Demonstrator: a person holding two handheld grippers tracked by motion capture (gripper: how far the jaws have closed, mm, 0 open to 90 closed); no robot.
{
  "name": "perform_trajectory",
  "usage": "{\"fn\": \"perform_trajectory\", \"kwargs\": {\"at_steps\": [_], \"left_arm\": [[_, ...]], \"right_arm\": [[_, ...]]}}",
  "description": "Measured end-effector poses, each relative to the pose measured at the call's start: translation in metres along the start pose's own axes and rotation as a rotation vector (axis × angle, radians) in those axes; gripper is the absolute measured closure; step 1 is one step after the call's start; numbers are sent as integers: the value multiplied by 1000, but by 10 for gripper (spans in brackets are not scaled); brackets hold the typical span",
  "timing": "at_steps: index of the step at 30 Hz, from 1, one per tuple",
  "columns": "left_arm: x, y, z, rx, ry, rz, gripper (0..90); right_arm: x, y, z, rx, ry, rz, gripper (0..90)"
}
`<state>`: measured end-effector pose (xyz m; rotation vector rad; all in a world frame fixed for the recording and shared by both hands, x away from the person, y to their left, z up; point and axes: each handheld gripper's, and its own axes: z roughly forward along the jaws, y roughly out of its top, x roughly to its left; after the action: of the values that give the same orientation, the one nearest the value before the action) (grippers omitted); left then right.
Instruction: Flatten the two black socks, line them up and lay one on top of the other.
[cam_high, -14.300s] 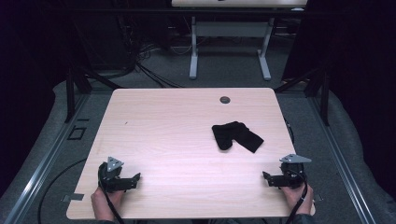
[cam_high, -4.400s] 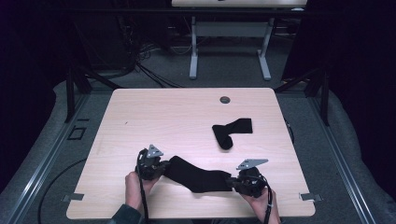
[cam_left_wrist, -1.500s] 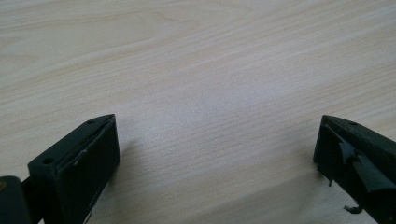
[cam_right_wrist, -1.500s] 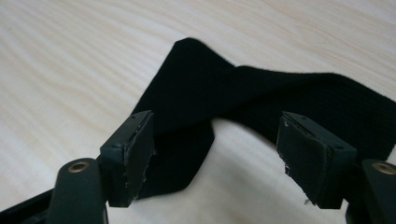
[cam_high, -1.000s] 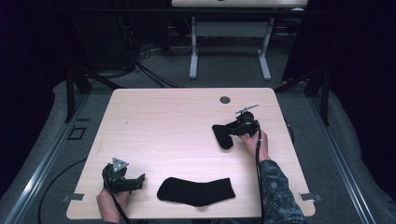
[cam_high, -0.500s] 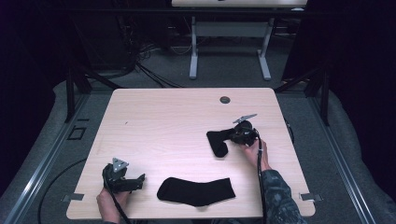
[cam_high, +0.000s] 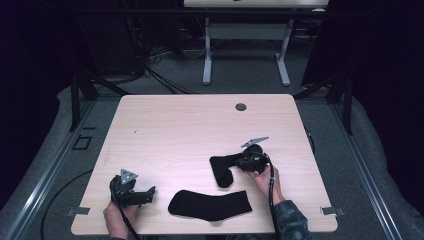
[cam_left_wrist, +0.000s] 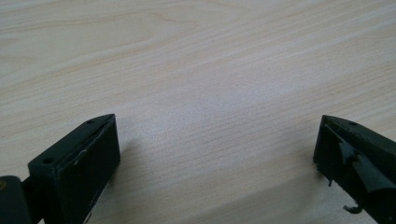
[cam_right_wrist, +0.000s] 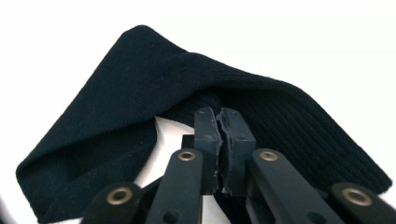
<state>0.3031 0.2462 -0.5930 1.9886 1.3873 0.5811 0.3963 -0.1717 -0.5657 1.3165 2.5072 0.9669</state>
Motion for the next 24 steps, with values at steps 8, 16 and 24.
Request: {"fn": "perform_trajectory", "kwargs": {"at_steps": [8,16,24], "left_arm": [[-17,23,-21,-58,-47,41,5],[-88,67,-24,-34,-258,176,51],[-159,93,17,106,-376,288,153]], "right_arm": [[6,-5,-40,-85,-12,-27,542],[-12,-24,-44,-63,-64,32,500],[-15,-35,-37,-73,-80,75,485]]}}
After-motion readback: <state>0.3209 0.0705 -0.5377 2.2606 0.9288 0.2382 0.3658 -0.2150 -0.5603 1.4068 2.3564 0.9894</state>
